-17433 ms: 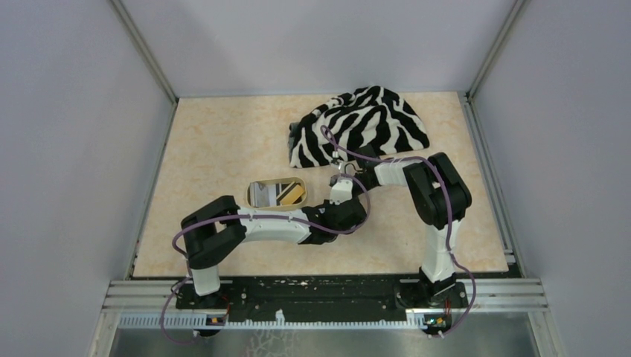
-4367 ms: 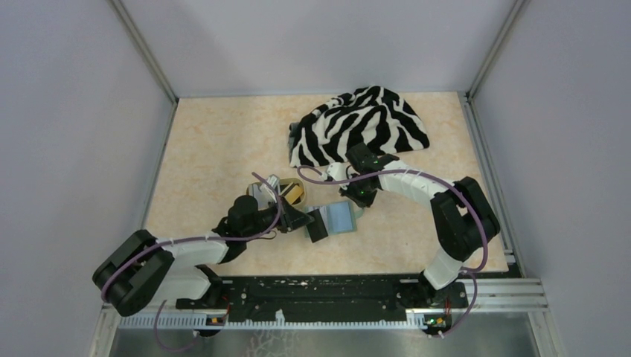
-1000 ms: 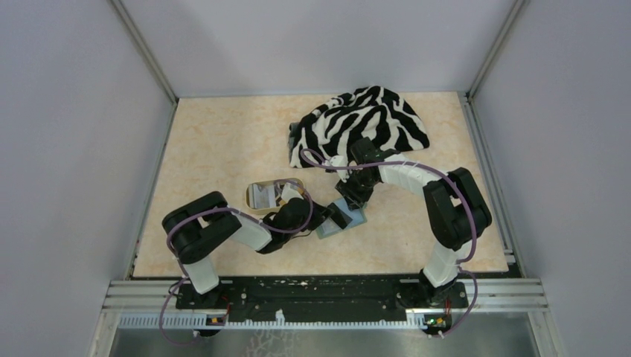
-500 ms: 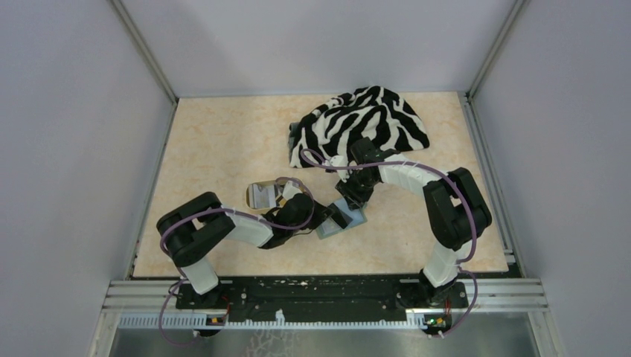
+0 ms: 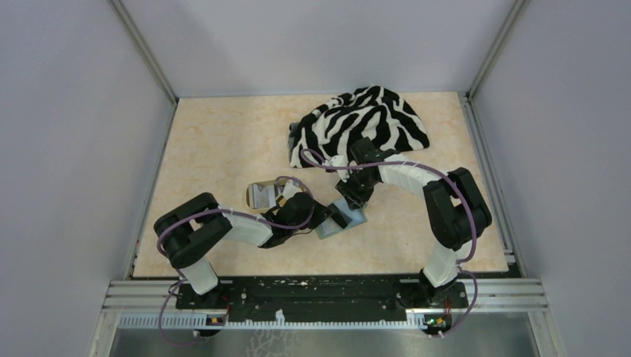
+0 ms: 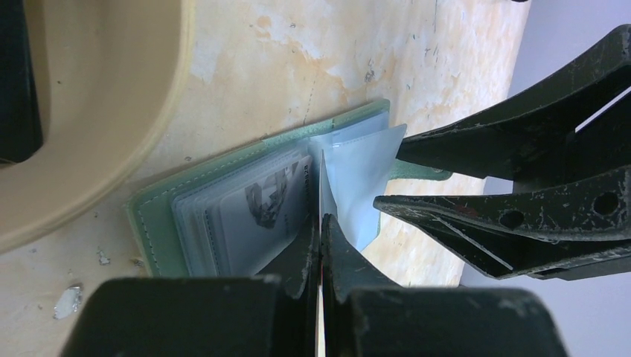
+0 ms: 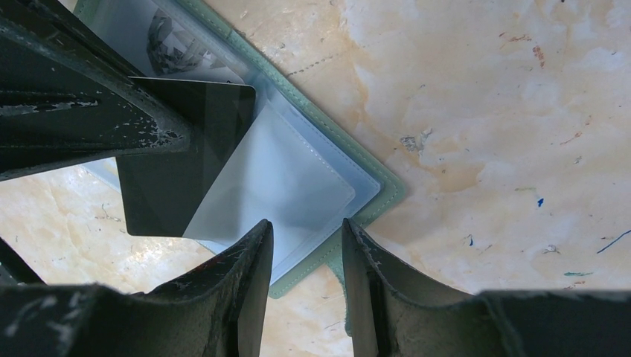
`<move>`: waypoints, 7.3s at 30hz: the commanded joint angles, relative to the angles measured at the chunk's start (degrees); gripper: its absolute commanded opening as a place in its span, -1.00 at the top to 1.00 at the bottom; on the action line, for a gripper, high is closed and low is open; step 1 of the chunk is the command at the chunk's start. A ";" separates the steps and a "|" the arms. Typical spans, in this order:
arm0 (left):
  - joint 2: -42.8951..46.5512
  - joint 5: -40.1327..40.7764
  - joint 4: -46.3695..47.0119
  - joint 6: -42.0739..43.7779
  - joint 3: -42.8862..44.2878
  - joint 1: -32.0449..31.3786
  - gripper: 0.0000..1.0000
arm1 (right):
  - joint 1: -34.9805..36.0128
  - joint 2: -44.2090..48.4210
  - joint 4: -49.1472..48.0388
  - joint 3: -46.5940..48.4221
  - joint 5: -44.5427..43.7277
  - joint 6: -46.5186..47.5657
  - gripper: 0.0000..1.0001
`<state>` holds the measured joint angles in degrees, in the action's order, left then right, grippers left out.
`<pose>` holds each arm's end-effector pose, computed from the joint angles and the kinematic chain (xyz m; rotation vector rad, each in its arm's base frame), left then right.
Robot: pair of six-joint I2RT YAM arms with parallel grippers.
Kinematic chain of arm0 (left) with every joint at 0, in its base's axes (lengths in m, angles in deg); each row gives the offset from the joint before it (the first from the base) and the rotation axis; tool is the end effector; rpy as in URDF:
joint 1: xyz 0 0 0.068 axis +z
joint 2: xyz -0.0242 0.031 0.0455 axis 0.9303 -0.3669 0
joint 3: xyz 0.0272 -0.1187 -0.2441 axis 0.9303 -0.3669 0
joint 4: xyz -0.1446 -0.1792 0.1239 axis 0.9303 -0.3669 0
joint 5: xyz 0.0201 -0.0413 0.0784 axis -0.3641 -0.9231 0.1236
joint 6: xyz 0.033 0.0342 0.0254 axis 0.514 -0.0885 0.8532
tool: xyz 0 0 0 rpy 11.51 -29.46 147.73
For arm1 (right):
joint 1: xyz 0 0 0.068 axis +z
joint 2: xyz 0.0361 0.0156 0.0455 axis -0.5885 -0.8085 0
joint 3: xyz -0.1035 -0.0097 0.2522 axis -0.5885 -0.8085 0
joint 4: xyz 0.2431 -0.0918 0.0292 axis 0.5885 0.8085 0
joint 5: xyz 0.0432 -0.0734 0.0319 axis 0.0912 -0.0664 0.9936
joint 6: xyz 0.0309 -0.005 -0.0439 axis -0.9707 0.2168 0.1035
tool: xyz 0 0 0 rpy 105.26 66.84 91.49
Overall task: Put the credit cards into the card holder
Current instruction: Insert the credit card into the card holder.
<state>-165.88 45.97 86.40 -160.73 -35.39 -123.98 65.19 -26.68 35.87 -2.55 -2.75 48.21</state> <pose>0.1830 -0.2498 0.1222 -0.5867 2.2293 -1.0394 0.2825 0.1719 0.1751 -1.4091 2.3984 0.5078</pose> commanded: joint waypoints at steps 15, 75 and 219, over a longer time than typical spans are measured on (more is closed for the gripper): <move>0.94 -4.75 8.59 5.68 -5.17 2.24 1.00 | 0.65 0.25 -1.09 2.59 -0.45 -0.41 0.22; -3.89 -20.23 5.45 9.35 -1.57 7.75 0.81 | 0.99 -1.77 -4.86 1.94 -3.73 -5.23 0.54; -3.89 -26.43 3.24 13.97 0.97 11.47 0.31 | 9.22 7.67 -11.64 -9.38 -2.69 23.43 1.00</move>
<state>-171.30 18.61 94.46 -148.82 -33.75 -112.94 75.60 -18.44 24.00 -14.20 -3.20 72.25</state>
